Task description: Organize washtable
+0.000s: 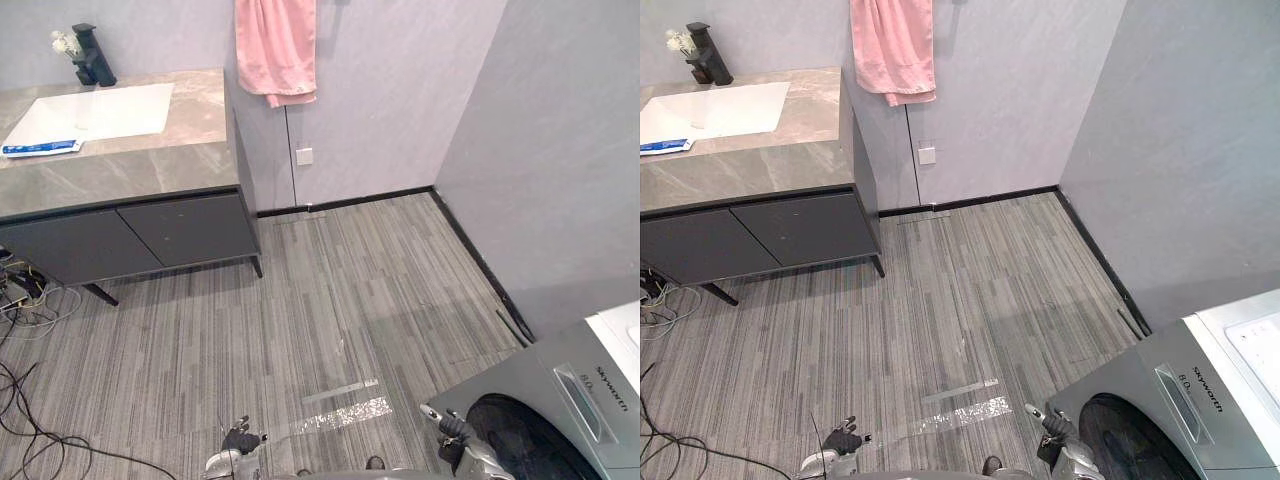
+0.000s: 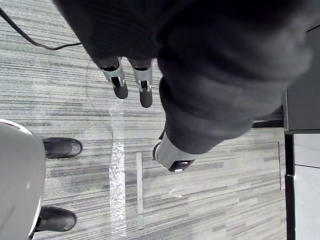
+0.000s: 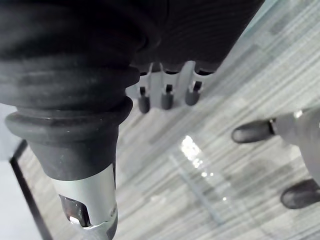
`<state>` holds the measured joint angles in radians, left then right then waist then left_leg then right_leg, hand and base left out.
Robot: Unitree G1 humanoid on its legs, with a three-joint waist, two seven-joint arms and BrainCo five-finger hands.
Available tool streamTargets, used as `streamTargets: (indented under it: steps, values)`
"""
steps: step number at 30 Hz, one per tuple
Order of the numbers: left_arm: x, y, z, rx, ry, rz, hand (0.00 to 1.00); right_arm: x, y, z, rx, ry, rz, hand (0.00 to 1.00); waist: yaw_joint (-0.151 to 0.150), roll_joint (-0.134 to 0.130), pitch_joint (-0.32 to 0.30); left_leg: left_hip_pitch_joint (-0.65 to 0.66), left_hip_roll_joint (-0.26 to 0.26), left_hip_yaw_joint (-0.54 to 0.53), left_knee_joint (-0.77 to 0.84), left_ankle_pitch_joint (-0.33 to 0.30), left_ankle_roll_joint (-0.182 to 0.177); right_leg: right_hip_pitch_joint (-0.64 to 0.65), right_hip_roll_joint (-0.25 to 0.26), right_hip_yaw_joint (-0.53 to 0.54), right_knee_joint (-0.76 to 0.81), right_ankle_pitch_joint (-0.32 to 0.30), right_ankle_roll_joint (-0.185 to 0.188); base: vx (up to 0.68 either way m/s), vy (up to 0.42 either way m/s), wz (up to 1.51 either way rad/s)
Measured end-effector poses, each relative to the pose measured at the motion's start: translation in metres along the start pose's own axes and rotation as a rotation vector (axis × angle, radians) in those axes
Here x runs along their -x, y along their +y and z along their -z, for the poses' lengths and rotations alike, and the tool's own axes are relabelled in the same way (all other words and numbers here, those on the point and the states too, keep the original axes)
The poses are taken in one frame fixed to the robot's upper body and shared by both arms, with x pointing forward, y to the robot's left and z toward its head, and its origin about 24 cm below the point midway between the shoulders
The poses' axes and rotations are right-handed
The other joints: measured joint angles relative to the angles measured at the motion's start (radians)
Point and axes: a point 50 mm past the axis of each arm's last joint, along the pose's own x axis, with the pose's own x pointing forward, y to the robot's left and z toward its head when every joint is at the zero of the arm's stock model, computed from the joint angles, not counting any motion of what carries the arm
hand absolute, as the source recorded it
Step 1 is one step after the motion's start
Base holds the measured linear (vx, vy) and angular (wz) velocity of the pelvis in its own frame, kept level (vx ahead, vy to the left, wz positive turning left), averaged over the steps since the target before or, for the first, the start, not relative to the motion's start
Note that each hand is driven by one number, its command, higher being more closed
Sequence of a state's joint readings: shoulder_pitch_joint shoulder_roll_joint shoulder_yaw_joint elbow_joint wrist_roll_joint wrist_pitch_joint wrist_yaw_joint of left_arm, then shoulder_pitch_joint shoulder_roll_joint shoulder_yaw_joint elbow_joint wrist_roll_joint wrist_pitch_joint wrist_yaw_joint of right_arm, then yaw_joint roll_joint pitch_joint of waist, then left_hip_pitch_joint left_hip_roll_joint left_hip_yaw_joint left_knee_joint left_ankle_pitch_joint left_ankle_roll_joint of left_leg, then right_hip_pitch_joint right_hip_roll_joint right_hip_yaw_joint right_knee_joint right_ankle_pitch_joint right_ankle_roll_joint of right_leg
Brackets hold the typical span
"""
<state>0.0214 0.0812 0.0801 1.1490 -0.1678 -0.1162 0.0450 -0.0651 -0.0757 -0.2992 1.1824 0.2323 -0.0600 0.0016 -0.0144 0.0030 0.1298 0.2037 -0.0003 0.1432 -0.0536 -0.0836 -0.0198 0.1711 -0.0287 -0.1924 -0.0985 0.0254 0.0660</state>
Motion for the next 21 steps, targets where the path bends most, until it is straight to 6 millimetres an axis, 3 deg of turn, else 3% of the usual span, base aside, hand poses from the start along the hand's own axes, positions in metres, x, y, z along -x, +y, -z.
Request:
streamTargets:
  steps: [16, 21]
  values:
    - [0.004, -0.001, 0.013, 0.014, 0.029, 0.001, 0.00, 0.006, -0.008, 0.024, 0.024, 0.059, 0.026, 0.00, -0.001, 0.005, -0.004, -0.002, -0.004, -0.003, 0.005, 0.004, 0.007, -0.004, -0.005, -0.009, 0.000, 0.002, -0.003, -0.07, -0.031, 0.01]
    - [0.004, -0.003, 0.013, 0.009, 0.021, 0.004, 0.00, 0.005, -0.007, 0.021, 0.028, 0.044, 0.026, 0.00, -0.002, 0.006, -0.005, -0.004, -0.002, -0.001, 0.001, 0.004, 0.007, -0.010, -0.002, -0.006, 0.000, 0.002, -0.004, 0.00, -0.036, -0.02]
